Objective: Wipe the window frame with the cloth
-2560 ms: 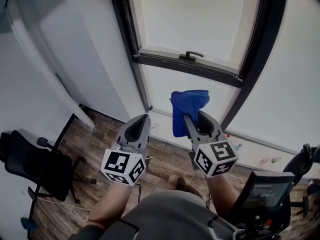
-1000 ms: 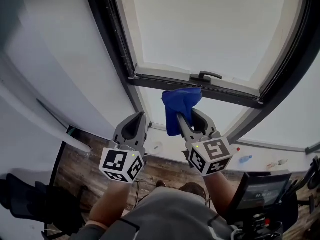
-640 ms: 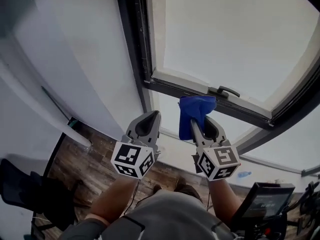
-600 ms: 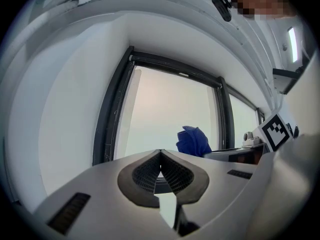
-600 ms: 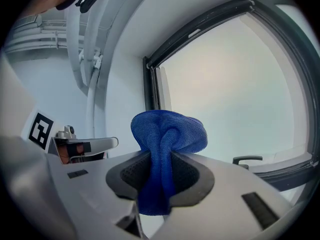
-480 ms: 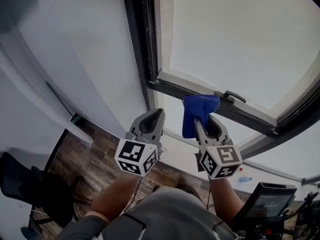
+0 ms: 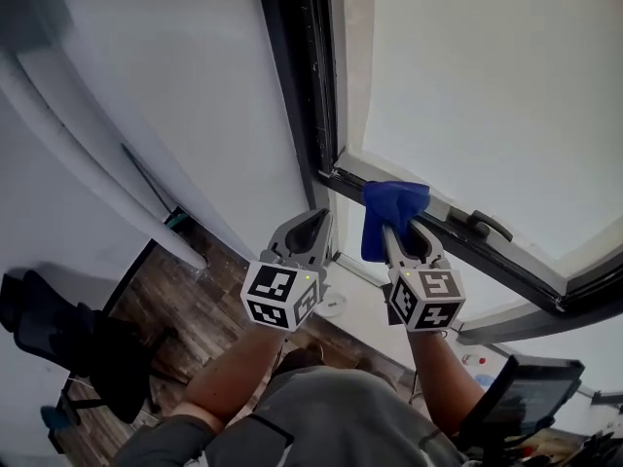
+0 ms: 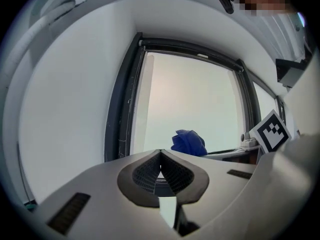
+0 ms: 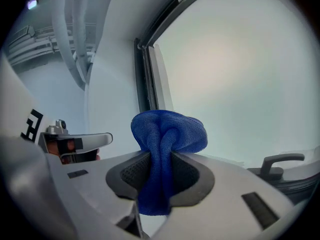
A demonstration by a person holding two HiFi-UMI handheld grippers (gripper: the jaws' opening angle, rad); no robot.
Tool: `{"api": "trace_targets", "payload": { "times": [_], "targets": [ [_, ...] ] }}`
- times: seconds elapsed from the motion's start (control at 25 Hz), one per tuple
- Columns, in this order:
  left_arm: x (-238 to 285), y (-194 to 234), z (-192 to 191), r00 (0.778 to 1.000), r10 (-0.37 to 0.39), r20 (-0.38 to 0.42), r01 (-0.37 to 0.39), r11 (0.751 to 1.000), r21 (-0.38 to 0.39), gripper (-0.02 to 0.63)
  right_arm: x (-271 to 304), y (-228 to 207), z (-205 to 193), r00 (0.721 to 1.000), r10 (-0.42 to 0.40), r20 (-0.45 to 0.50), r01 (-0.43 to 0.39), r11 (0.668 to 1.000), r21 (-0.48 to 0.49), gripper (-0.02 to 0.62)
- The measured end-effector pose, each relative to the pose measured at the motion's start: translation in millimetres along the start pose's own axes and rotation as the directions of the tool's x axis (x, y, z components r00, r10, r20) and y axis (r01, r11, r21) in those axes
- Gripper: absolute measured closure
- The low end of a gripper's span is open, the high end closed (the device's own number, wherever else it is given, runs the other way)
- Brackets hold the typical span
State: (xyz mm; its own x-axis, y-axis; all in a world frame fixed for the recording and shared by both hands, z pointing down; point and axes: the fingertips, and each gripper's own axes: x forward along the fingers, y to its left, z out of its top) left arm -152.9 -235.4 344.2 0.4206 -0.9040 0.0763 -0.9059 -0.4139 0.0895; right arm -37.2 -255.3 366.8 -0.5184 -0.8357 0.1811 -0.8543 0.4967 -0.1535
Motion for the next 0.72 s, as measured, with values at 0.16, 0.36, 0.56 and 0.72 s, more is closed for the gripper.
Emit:
{"api": "trace_targets", "payload": {
  "times": [0.16, 0.36, 0.56, 0.72],
  "targets": [
    [19.7, 31.2, -9.6, 1.000, 0.008, -0.011, -0.008, 1.000, 0.014, 0.598, 53.2, 1.7, -11.1, 0.999, -0.008, -0.035, 0.007, 1.000, -0.017, 0.474],
    [39.2, 70.0, -15.9, 1.000, -0.011, -0.021, 0.012, 0.999, 0.033, 0.598, 121.2, 8.8, -26.2, 0.996, -0.034, -0.087, 0.032, 0.999, -0.027, 0.472],
    [56.4, 91.5, -31.5, 0.997, -0.049, -0.064, 0.052, 0.998, 0.042, 0.598, 182.0, 12.6, -42.4, 0.989, -0.063, -0.133, 0.060, 0.998, -0.023, 0.472],
    [63.4, 102.0, -41.8, 0.992, -0.082, -0.095, 0.087, 0.995, 0.042, 0.598, 220.9, 11.2, -56.2, 0.981, -0.094, -0.170, 0.092, 0.996, -0.018, 0.472]
  ]
}}
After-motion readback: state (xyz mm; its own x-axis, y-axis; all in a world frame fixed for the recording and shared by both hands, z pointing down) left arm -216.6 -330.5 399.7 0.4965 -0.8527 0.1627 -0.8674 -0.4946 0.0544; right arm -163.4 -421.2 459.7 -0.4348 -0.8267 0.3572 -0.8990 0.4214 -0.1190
